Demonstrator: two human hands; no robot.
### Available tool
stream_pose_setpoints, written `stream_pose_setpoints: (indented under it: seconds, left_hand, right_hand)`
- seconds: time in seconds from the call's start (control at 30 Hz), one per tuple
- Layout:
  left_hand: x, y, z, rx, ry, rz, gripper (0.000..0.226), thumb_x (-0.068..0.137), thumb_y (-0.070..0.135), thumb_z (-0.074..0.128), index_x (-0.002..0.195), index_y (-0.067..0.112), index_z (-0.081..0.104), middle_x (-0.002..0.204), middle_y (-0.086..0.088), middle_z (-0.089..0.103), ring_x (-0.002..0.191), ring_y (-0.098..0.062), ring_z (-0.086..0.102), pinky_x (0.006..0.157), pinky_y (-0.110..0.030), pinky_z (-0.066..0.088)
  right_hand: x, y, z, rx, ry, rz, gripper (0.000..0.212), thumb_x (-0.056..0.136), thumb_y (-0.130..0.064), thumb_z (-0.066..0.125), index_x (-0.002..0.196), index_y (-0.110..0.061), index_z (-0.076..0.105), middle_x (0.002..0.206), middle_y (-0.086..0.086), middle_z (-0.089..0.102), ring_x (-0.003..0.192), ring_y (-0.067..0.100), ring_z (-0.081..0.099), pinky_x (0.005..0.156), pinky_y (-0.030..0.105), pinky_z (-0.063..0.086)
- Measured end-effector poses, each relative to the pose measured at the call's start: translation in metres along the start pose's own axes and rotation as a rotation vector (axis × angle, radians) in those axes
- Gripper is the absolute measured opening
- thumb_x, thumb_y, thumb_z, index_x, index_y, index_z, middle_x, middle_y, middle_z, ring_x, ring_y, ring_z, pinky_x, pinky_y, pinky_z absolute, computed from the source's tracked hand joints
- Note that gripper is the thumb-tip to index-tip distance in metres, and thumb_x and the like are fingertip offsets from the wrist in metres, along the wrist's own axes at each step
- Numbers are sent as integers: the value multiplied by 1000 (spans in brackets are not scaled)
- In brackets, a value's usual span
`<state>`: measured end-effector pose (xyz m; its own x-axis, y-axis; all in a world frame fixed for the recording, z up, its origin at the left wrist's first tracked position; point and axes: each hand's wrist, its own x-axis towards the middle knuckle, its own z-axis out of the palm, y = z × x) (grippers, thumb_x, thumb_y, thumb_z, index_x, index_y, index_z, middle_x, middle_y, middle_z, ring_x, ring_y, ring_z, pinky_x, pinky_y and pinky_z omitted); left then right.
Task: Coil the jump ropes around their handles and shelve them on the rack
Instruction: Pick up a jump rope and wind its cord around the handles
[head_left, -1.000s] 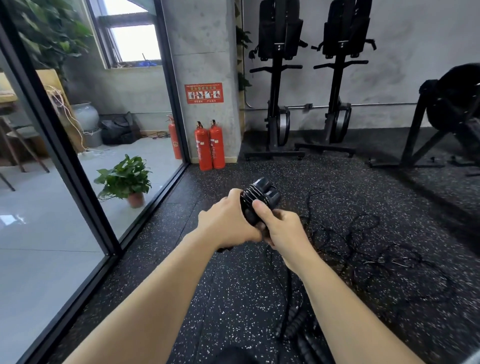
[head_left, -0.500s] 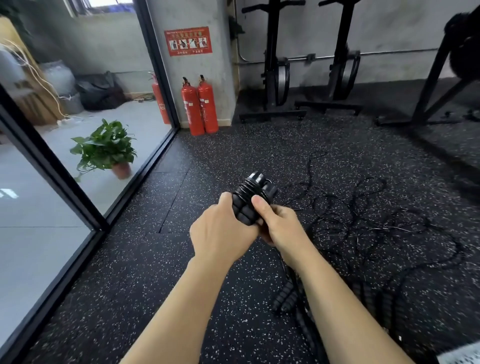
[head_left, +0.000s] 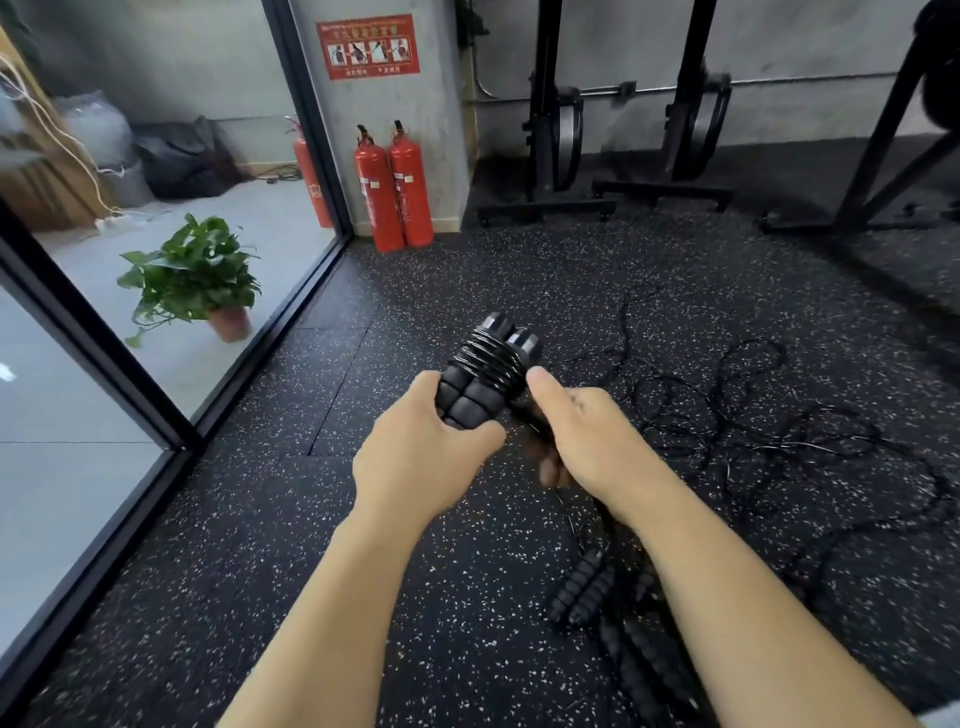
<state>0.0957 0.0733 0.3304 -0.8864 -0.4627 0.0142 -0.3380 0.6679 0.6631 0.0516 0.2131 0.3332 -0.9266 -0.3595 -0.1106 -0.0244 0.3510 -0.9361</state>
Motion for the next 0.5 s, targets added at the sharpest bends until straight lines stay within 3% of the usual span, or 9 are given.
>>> stream_pose_setpoints:
  seconds: [0.1,0.2,0.3,0.5]
  left_hand:
    - [3,-9,-7,-1,15,-37,29,72,40,69,95,32,52,82,12,63,74,-11,60,63,-28,41]
    - [4,-17,-13,8,41,-80,30,73,40,68,97,31,54,84,12,63,74,-12,61,63,-28,42]
    - [3,-20,-17,61,55,-107,28,74,41,66,95,28,54,80,11,61,70,-9,57,57,-26,36]
    - [-6,-17,-19,299,75,-4,29,76,47,65,93,28,52,80,10,60,74,-17,58,59,-27,36]
  right_hand:
    - [-6,4,0,-301,70,-25,43,98,-29,39,71,-1,56,59,8,57,43,15,50,58,39,50]
    - [-18,2,6,-520,73,-97,40,97,-28,43,75,0,61,57,4,51,50,19,43,53,32,41]
    - [-33,-11,11,-619,26,-207,46,98,-32,44,62,-6,53,53,1,50,49,18,44,51,31,36]
    - [-47,-39,-6,-676,145,-331,45,95,-43,48,70,-11,66,54,0,57,54,20,54,60,34,48]
